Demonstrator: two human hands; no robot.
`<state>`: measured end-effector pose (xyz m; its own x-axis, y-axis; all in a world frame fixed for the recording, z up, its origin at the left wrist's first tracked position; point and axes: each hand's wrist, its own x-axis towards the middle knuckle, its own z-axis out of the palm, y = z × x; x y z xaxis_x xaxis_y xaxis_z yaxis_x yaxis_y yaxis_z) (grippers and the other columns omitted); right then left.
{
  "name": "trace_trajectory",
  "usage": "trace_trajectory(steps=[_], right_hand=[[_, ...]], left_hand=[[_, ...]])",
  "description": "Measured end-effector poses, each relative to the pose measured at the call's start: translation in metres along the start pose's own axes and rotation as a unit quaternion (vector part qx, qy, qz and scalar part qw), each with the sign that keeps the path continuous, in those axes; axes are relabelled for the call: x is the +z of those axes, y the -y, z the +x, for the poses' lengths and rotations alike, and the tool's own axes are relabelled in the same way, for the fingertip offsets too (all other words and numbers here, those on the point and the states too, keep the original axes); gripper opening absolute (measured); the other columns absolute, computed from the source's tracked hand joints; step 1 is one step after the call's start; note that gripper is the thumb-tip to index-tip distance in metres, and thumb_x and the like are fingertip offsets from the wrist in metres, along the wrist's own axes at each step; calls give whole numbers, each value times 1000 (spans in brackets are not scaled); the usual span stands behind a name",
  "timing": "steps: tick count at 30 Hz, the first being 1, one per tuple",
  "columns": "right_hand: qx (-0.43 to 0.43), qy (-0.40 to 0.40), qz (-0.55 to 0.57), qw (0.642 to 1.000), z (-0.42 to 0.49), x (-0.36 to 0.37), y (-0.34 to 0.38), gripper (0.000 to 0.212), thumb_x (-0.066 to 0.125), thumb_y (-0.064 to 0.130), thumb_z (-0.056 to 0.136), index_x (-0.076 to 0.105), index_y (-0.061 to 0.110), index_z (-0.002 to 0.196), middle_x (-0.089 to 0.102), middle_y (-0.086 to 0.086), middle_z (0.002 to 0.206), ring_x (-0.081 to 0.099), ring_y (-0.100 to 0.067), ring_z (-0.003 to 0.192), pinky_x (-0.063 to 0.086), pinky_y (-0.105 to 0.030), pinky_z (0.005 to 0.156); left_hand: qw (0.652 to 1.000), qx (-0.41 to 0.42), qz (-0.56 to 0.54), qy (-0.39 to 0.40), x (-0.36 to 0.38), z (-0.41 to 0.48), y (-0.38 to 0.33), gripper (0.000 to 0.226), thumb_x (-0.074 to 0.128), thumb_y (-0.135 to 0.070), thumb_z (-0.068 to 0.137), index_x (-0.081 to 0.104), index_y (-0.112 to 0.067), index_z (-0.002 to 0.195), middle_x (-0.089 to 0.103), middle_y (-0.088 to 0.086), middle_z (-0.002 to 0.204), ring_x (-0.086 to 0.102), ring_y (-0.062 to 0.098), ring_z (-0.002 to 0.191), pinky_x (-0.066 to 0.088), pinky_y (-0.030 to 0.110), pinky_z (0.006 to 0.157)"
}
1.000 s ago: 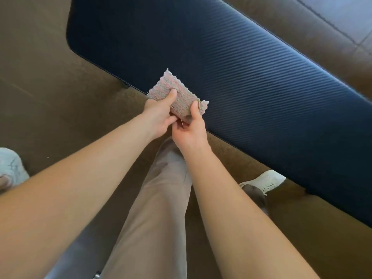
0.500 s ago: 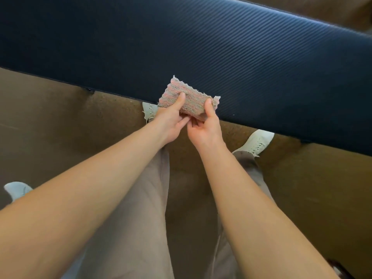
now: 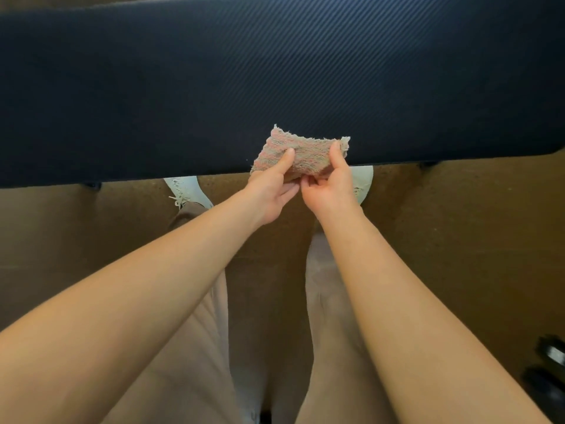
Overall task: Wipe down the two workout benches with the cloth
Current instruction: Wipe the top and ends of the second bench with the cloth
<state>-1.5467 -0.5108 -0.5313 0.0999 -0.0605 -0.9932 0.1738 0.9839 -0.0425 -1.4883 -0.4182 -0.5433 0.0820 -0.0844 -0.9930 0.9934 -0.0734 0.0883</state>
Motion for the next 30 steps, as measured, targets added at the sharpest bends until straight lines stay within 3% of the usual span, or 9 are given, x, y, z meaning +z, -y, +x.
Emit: trace_trajectory(steps=[5, 7, 8, 10, 12, 15, 17, 20, 30], right_hand=[[-36, -17, -18, 999, 1, -26, 81, 49, 69, 37, 97, 54, 14, 138, 64, -13, 132, 60, -31, 124, 45, -45, 115], [-47, -23, -37, 998, 1, -35, 110, 52, 69, 39, 97, 52, 16, 140, 64, -12, 133, 60, -31, 124, 45, -45, 114], [-47, -22, -44, 998, 1, -38, 122, 53, 69, 40, 97, 51, 17, 140, 64, -11, 133, 61, -31, 122, 46, -46, 113], [-42, -22, -53, 997, -1, -43, 145, 50, 69, 41, 97, 52, 17, 137, 65, -12, 130, 62, -31, 119, 49, -47, 110], [-32, -19, -47, 998, -3, -46, 162, 38, 67, 40, 98, 57, 15, 126, 66, -13, 129, 63, -32, 119, 50, -48, 109], [-23, -14, -17, 1000, -6, -54, 187, 33, 67, 36, 99, 62, 11, 120, 68, -16, 128, 64, -34, 119, 49, -50, 109], [-24, -15, -8, 1000, -8, -60, 202, 40, 67, 35, 99, 60, 10, 128, 68, -16, 128, 65, -33, 120, 48, -49, 110], [-19, -16, 7, 1000, -7, -69, 226, 42, 66, 36, 99, 59, 11, 131, 67, -16, 130, 63, -33, 123, 45, -50, 114], [-27, -26, 153, 988, -18, -98, 304, 52, 53, 41, 106, 48, 7, 144, 61, -21, 126, 57, -34, 122, 39, -49, 115]], left_hand=[[967, -7, 254, 27, 61, -10, 24, 51, 59, -52, 100, 61, -10, 130, 75, 12, 117, 75, 21, 104, 62, 32, 91], [921, 75, 383, 13, 76, -16, 34, 43, 58, -46, 103, 70, -9, 121, 77, 7, 107, 76, 14, 94, 63, 29, 86], [880, 150, 451, 8, 80, -19, 40, 35, 59, -41, 103, 73, -11, 116, 78, 4, 104, 75, 12, 91, 63, 29, 85], [755, 326, 568, 8, 87, -25, 49, 24, 64, -32, 101, 74, -16, 115, 77, -1, 107, 72, 10, 96, 62, 33, 89], [597, 467, 649, 62, 94, -25, 55, 34, 65, -25, 100, 67, -14, 132, 69, 4, 132, 63, 17, 123, 53, 38, 107], [341, 515, 773, 144, 115, -10, 68, 67, 61, -25, 101, 34, -8, 159, 27, 13, 168, 20, 29, 158, 24, 46, 128], [257, 502, 817, 124, 132, 2, 73, 75, 52, -27, 105, 11, -7, 164, 7, 15, 172, 2, 31, 160, 15, 49, 130], [182, 500, 842, 91, 153, 12, 80, 69, 34, -22, 108, -4, -7, 164, -6, 16, 172, -7, 33, 160, 10, 50, 130], [48, 534, 832, 141, 251, 39, 80, 75, 39, -33, 111, -10, -12, 164, -10, 11, 173, -10, 28, 160, 5, 46, 131]])
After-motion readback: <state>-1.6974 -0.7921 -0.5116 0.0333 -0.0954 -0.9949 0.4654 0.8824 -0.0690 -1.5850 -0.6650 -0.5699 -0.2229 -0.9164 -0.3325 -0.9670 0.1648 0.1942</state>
